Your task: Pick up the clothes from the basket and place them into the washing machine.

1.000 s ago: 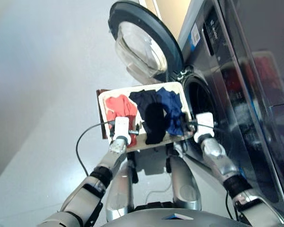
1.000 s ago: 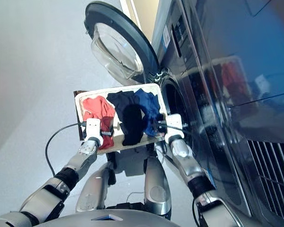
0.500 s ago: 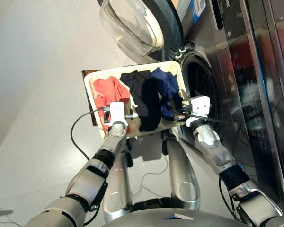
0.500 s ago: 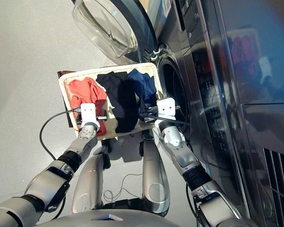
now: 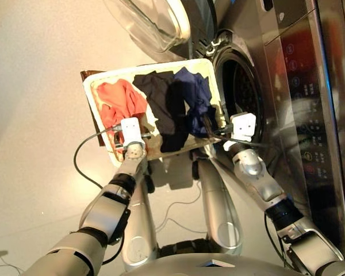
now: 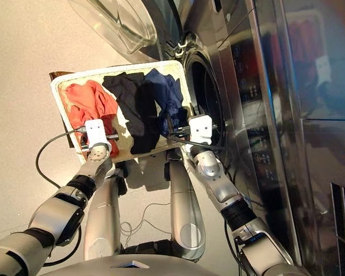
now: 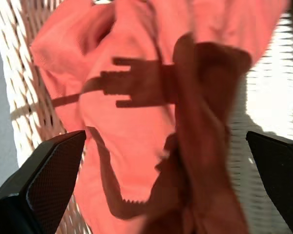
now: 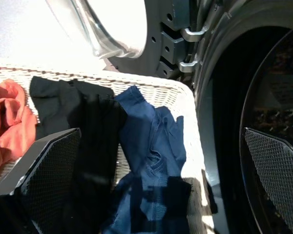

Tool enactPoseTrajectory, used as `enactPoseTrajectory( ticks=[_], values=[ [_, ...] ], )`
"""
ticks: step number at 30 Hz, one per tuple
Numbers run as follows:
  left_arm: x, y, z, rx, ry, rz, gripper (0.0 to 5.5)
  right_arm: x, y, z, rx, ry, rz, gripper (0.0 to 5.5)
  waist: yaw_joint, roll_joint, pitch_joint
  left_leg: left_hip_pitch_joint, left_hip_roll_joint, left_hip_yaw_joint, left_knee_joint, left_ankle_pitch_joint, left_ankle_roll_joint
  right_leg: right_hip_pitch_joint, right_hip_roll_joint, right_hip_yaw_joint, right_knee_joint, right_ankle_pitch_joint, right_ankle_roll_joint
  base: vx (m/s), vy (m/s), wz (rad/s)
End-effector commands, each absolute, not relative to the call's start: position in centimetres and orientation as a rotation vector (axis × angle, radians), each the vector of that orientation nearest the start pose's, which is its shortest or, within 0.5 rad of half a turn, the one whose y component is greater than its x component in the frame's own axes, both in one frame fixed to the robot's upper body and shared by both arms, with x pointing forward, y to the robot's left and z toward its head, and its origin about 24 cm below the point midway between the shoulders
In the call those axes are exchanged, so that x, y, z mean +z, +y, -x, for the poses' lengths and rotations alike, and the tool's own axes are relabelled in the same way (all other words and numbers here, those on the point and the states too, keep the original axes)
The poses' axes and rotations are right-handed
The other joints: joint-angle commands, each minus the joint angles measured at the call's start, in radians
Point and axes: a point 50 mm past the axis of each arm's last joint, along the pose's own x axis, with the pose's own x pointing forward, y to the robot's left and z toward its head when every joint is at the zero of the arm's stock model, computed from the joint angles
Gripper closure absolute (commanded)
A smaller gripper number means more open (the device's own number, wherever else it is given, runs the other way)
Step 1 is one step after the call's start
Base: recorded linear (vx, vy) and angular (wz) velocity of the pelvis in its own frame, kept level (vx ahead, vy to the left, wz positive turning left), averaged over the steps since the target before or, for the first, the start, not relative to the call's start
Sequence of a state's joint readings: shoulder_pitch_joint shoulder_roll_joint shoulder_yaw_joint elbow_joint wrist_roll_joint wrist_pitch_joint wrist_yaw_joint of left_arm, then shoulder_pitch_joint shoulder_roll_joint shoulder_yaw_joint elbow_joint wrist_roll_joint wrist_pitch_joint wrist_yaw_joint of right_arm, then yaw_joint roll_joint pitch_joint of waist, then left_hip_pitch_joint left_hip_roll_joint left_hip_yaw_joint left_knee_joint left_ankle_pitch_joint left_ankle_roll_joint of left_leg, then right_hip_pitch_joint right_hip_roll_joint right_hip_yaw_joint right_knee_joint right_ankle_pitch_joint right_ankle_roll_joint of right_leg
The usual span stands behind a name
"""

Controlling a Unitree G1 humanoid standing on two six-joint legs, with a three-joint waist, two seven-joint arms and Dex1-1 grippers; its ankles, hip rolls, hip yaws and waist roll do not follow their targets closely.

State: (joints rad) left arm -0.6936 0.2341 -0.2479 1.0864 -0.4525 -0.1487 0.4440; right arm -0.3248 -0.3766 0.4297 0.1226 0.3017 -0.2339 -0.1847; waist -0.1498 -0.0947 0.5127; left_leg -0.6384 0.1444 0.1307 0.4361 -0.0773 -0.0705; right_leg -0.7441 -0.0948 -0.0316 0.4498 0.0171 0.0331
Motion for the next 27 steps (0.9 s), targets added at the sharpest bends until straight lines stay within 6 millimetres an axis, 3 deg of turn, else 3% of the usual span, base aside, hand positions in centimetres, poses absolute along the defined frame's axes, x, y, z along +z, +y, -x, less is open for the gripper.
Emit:
enactPoseTrajectory(
  ticks=[1, 7, 14, 27],
  values=[
    [2.9, 20.2, -35.6, 0.451, 0.242, -0.054, 0.0, 12.8, -11.8, -28.1, 0.307, -0.468, 0.018, 0.0, -0.01, 0.003, -0.043, -0.012, 0.063, -0.037, 0.114, -0.051, -0.047, -0.003, -0.032, 0.013, 0.1, -0.065, 0.099, 0.0, 0.0, 0.0],
    [3.8, 22.8, -35.9, 0.531, 0.251, -0.034, 0.0, 13.0, -11.8, -27.8, 0.322, -0.478, -0.005, 0.0, -0.021, -0.006, -0.058, -0.078, 0.075, -0.043, 0.166, -0.067, -0.053, -0.066, -0.03, 0.017, 0.136, -0.068, 0.099, 0.0, 0.0, 0.0],
    [3.4, 24.3, -35.4, 0.573, 0.287, -0.067, 0.0, 12.9, -11.8, -27.4, 0.351, -0.477, -0.005, 0.0, -0.019, -0.013, -0.076, -0.106, 0.077, -0.039, 0.191, -0.077, -0.048, -0.093, -0.032, 0.03, 0.147, -0.065, 0.104, 0.0, 0.0, 0.0],
    [3.0, 25.0, -35.0, 0.524, 0.281, -0.021, 0.0, 12.9, -12.5, -26.9, 0.373, -0.47, -0.02, 0.0, -0.021, -0.014, -0.106, -0.155, 0.076, -0.046, 0.211, -0.074, -0.044, -0.131, -0.035, 0.033, 0.151, -0.064, 0.103, 0.0, 0.0, 0.0]
  ],
)
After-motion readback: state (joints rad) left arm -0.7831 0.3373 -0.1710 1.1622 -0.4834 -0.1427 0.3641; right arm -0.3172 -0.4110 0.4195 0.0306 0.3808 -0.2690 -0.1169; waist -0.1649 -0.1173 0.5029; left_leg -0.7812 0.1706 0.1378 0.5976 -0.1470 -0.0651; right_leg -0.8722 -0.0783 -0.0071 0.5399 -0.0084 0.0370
